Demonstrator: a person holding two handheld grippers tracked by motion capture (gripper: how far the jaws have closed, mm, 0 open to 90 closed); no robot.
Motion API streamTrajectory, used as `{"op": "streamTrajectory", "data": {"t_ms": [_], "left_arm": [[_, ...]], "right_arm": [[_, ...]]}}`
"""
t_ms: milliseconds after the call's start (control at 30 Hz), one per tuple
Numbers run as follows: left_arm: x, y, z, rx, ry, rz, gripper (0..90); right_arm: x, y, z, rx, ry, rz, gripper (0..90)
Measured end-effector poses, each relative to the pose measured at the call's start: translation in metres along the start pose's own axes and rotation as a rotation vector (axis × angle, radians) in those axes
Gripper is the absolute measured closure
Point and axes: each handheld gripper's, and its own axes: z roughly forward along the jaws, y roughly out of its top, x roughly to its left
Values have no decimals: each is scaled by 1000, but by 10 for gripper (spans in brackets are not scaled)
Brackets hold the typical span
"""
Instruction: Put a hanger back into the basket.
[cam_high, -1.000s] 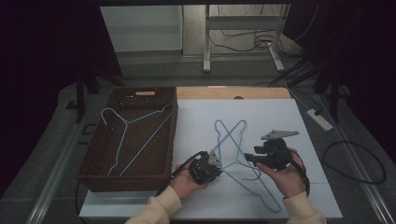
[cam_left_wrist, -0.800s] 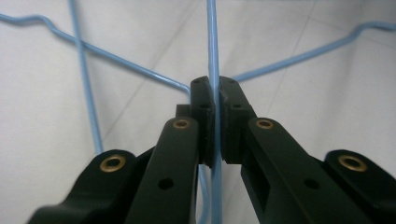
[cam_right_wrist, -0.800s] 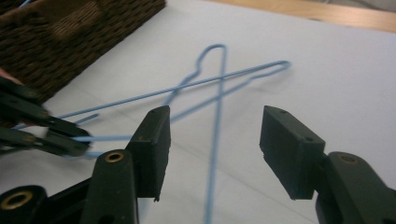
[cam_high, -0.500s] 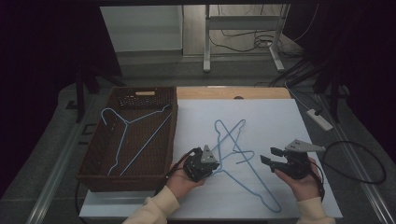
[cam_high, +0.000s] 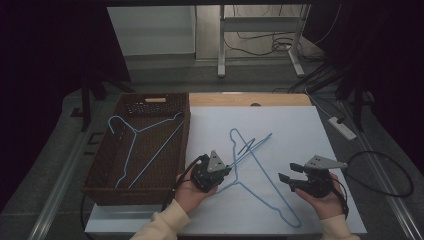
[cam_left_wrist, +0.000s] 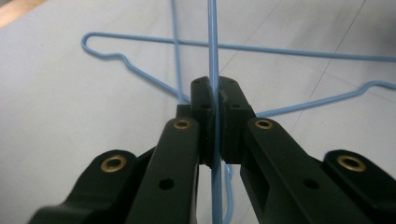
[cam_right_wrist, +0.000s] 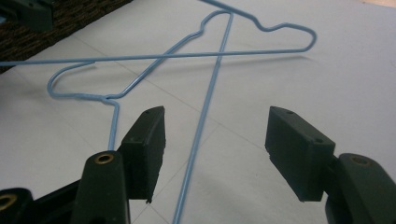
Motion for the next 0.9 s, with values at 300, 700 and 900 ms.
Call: {"op": "streamTrajectory", "data": {"t_ms": [300, 700, 900], "left_arm": [[-1, 6, -22, -66, -26, -6, 863], [13, 14, -71, -194, -94, -46, 864], [24, 14, -97, -248, -82, -60, 864]], "right_arm": [[3, -5, -3, 0, 10, -16, 386], [4, -5, -2, -7, -5, -14, 368], [3, -6, -2, -7, -5, -16, 368]]}}
